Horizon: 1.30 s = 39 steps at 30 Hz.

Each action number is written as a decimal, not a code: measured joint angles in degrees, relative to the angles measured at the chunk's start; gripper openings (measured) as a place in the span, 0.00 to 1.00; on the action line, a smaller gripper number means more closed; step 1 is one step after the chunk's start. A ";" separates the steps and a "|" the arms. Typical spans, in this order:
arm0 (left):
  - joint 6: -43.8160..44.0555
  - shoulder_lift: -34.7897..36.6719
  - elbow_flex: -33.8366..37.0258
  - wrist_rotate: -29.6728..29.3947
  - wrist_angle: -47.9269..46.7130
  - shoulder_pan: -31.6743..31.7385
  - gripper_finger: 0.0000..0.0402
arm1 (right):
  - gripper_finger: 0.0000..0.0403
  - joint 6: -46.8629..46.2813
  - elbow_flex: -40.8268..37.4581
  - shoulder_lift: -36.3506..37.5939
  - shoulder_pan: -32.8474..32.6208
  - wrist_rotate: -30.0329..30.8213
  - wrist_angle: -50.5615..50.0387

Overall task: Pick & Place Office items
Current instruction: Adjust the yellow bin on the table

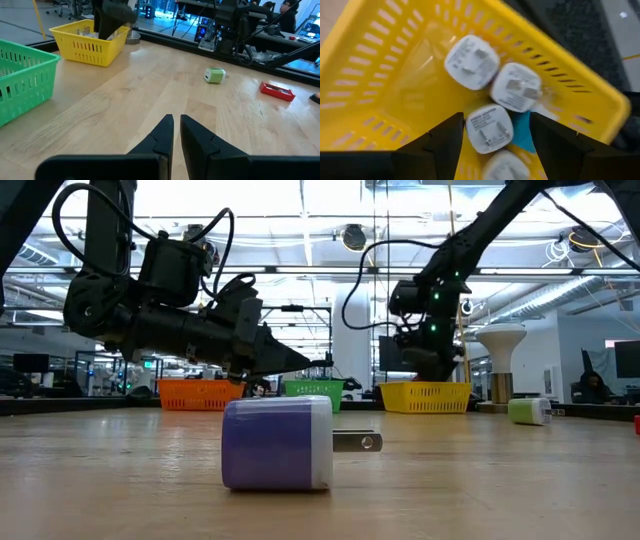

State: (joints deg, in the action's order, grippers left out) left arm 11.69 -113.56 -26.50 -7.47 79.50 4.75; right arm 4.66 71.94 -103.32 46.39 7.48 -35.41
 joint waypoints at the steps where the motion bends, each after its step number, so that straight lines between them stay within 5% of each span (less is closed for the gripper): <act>1: -0.18 0.00 0.00 0.00 -0.01 0.00 0.08 | 0.54 0.23 0.00 0.71 0.00 0.30 -0.41; 8: -0.90 0.00 0.00 -0.02 -0.15 0.00 0.08 | 0.42 0.99 0.07 7.63 -0.87 1.10 -4.34; 19: -1.07 0.00 0.00 -0.04 -0.11 -0.01 0.08 | 0.02 11.99 -5.33 11.86 -9.05 -4.59 -8.22; 28: -1.05 0.00 0.00 -0.04 -0.44 0.00 0.08 | 0.01 12.40 -13.66 9.16 -9.84 -5.61 6.97; 39: -0.72 0.00 0.02 -0.06 -1.65 -0.02 0.08 | 0.00 11.10 -14.12 8.69 -8.50 -4.77 20.50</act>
State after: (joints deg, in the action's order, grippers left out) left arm 10.96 -113.56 -26.48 -7.53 77.86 4.73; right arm 15.76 57.82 -94.63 37.89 2.72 -14.91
